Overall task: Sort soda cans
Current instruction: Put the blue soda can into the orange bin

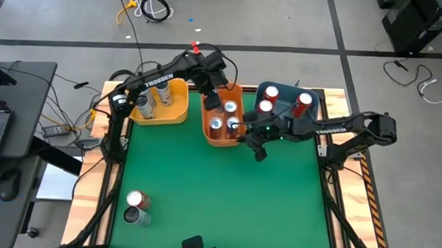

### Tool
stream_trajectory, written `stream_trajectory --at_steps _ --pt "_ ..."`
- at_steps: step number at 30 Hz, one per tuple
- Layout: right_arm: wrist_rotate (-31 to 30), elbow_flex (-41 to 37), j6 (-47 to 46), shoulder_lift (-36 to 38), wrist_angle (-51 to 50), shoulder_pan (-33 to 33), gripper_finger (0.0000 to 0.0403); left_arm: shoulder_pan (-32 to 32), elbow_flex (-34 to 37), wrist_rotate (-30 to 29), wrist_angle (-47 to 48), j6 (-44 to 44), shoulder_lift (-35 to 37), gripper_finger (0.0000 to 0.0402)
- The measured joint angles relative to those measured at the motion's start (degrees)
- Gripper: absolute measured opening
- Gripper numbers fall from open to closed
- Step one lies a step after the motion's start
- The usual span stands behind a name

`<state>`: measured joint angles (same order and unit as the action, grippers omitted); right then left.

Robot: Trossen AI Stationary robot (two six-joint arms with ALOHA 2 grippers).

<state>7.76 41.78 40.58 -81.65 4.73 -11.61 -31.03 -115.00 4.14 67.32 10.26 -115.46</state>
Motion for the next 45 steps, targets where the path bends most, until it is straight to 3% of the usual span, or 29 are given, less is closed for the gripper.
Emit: stream_trajectory --at_steps 14,20,37,45 --pt "-0.9 0.2 -3.3 0.2 1.3 0.9 0.0016 3.3 0.0 1.0 7.2 1.8 0.0 0.0234" --pt "-2.6 0.2 -5.3 0.2 2.8 0.9 0.0014 5.6 0.0 -3.1 5.0 4.7 -0.7 0.0234" --pt "-6.7 0.2 -10.6 0.2 2.6 2.3 0.0080 5.6 0.0 -8.0 5.0 7.7 -6.2 0.0234" --pt "-6.7 0.2 -12.4 0.2 3.0 2.3 0.0100 5.8 0.0 -8.2 4.3 7.6 -6.2 0.0325"
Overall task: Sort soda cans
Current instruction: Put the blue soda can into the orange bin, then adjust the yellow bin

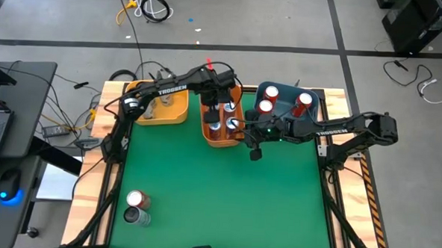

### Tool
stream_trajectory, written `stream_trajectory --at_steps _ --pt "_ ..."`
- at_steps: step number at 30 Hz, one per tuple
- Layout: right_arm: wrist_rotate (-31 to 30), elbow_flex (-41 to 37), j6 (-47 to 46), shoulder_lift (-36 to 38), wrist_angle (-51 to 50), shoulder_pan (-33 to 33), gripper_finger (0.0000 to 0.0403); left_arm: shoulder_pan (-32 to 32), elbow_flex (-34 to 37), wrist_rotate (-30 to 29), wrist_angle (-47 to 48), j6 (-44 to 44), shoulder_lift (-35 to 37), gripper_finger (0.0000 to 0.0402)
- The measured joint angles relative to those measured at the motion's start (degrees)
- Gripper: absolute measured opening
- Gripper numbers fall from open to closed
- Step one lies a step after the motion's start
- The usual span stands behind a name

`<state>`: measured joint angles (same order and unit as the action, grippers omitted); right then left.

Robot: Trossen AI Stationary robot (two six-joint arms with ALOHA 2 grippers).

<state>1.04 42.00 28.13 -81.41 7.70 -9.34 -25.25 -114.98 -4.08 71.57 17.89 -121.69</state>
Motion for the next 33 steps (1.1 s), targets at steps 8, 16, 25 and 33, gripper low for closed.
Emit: stream_trajectory --at_steps 8,16,25,33 --pt "0.0 0.0 -0.1 0.0 0.0 0.0 0.0101 1.7 0.0 -4.2 0.5 -0.1 0.0 0.0358" --pt "-0.5 0.0 -0.1 0.0 0.9 0.0 0.0111 2.5 -4.0 -5.9 7.4 -0.3 0.9 0.0359" --pt "-1.5 -0.1 -1.2 0.1 1.2 0.0 0.0127 2.4 -3.8 -5.6 9.4 -6.1 9.5 0.0346" --pt "-1.5 -0.1 -2.6 0.1 0.9 0.0 0.0131 2.4 7.3 -3.6 8.2 -12.3 21.0 0.0311"
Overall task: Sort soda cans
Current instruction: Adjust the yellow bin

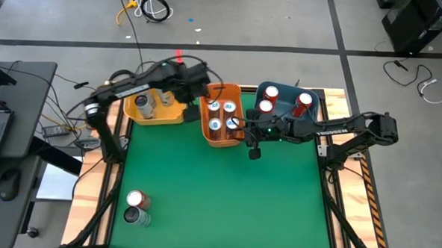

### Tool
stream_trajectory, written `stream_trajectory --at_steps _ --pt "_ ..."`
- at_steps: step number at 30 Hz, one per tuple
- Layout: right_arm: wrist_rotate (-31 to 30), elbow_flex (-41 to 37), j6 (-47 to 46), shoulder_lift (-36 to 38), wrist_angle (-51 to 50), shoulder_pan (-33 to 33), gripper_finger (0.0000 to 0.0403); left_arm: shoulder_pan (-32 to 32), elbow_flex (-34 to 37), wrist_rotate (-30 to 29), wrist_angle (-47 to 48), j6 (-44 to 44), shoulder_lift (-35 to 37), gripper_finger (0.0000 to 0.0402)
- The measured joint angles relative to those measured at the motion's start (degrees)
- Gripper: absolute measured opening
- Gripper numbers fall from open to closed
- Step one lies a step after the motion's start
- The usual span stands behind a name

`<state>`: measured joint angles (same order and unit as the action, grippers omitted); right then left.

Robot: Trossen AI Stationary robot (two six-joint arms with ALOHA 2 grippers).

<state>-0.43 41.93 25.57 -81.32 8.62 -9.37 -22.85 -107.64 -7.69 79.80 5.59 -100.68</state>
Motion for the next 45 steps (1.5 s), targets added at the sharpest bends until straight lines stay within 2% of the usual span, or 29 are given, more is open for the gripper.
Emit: stream_trajectory --at_steps 7,11,14,16,20,26,32,36,42,45 --pt "0.2 0.0 -2.1 0.0 -0.5 0.0 0.0131 1.8 18.3 2.7 -5.7 -7.5 16.5 0.0262" --pt "0.4 0.0 -3.6 0.0 0.3 0.5 0.0131 3.1 28.7 4.5 -15.1 -12.1 23.8 0.0239" --pt "0.5 0.0 -5.1 0.0 0.9 1.1 0.0131 3.6 35.4 7.5 -24.3 -15.4 24.8 0.0231" --pt "0.5 0.0 -5.9 0.0 0.8 1.6 0.0131 3.6 38.9 8.2 -26.5 -16.8 24.3 0.0230" --pt "0.5 0.0 -7.4 0.0 0.8 2.3 0.0131 2.8 44.8 1.7 -30.3 -18.1 23.7 0.0230" --pt "0.5 0.0 -7.8 -0.1 0.8 2.5 0.0131 2.9 47.2 -7.0 -35.9 -17.6 24.0 0.0230" --pt "0.5 0.0 -7.7 -0.1 0.7 2.5 0.0131 2.3 48.7 -9.6 -36.9 -16.7 22.8 0.0230" --pt "0.5 0.0 -7.7 -0.1 0.7 2.5 0.0131 2.2 48.8 -13.6 -37.4 -16.0 21.6 0.0230" --pt "0.5 0.0 -7.7 -0.1 0.7 2.5 0.0131 2.2 48.8 -13.5 -38.0 -12.8 18.3 0.0224" --pt "0.5 0.0 -7.7 -0.1 0.7 2.5 0.0131 2.4 48.8 -13.4 -38.0 -10.3 16.7 0.0199"
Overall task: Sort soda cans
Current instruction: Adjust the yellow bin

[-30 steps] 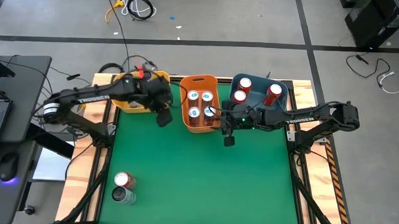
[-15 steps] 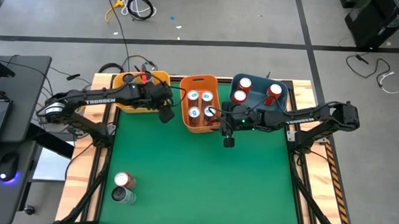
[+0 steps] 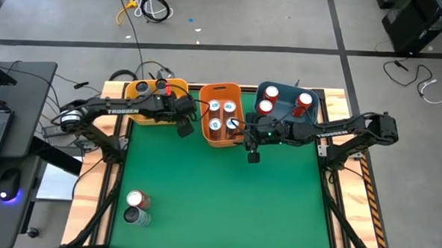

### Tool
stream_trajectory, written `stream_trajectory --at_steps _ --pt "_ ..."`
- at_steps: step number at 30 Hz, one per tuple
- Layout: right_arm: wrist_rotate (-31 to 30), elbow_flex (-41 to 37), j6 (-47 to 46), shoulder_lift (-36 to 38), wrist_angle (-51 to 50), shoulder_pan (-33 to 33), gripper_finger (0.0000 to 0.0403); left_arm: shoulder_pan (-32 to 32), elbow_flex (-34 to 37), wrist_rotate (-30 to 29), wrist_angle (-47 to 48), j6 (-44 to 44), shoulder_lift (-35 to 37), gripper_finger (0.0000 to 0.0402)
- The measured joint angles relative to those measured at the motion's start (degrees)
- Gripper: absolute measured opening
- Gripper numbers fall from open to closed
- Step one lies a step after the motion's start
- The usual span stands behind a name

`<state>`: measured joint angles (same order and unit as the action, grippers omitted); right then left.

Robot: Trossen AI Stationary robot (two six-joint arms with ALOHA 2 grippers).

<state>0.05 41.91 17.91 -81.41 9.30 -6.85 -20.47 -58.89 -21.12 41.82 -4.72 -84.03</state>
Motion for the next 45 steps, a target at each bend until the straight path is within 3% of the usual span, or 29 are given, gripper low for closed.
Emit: stream_trajectory --at_steps 9,11,34,40,45 --pt "0.0 0.0 0.2 0.0 0.0 0.0 0.0131 2.3 0.0 5.4 4.1 4.3 -0.2 0.0026" --pt "0.0 0.0 0.2 0.0 0.0 -0.1 0.0131 2.8 -0.2 7.3 5.7 4.1 -0.2 0.0010" --pt "0.0 0.0 0.2 0.0 -0.2 -0.1 0.0130 20.8 -3.9 14.2 34.2 5.3 -0.4 0.0008" --pt "0.0 0.0 -0.2 0.0 -0.3 -0.1 0.0130 25.1 -4.0 17.4 37.8 -0.1 -0.4 0.0010" --pt "0.0 0.0 -0.4 0.0 -0.1 -0.1 0.0134 27.5 -4.1 17.8 37.7 -4.6 -0.4 0.0036"
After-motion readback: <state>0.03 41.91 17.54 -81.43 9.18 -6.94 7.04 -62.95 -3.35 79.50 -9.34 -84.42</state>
